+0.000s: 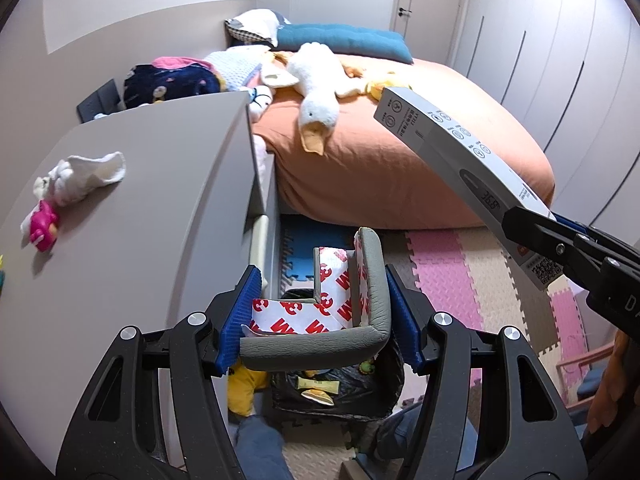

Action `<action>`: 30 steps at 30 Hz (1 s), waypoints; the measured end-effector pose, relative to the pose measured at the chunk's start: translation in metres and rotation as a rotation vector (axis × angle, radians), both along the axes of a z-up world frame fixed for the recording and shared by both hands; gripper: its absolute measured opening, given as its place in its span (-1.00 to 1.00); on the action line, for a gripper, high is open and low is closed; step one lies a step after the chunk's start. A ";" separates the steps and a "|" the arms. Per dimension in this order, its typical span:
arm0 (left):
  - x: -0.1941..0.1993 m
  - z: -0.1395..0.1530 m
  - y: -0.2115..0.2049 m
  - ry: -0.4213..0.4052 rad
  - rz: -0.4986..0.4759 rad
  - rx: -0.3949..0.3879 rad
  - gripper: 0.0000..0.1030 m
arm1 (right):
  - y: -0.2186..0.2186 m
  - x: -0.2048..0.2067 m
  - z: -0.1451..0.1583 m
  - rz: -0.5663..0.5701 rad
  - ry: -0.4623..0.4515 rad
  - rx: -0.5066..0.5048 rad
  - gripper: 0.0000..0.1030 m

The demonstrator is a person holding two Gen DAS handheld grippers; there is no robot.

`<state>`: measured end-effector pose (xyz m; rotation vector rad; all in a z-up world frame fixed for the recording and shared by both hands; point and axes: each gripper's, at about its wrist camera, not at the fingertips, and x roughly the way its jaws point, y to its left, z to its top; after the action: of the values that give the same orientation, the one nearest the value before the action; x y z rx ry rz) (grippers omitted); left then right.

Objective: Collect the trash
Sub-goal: 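Carry the white box and grey corner guard over the black bin, then open both tools over the bin to drop the box and guard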

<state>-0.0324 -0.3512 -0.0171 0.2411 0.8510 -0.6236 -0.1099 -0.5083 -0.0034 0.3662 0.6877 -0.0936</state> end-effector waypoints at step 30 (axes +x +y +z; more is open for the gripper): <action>0.021 -0.020 0.014 0.018 0.031 0.090 0.88 | -0.004 0.022 -0.016 -0.035 0.049 0.016 0.35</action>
<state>-0.0110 -0.3372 -0.0372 0.3035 0.8994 -0.5595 -0.0874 -0.5120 -0.0189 0.3927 0.7307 -0.1302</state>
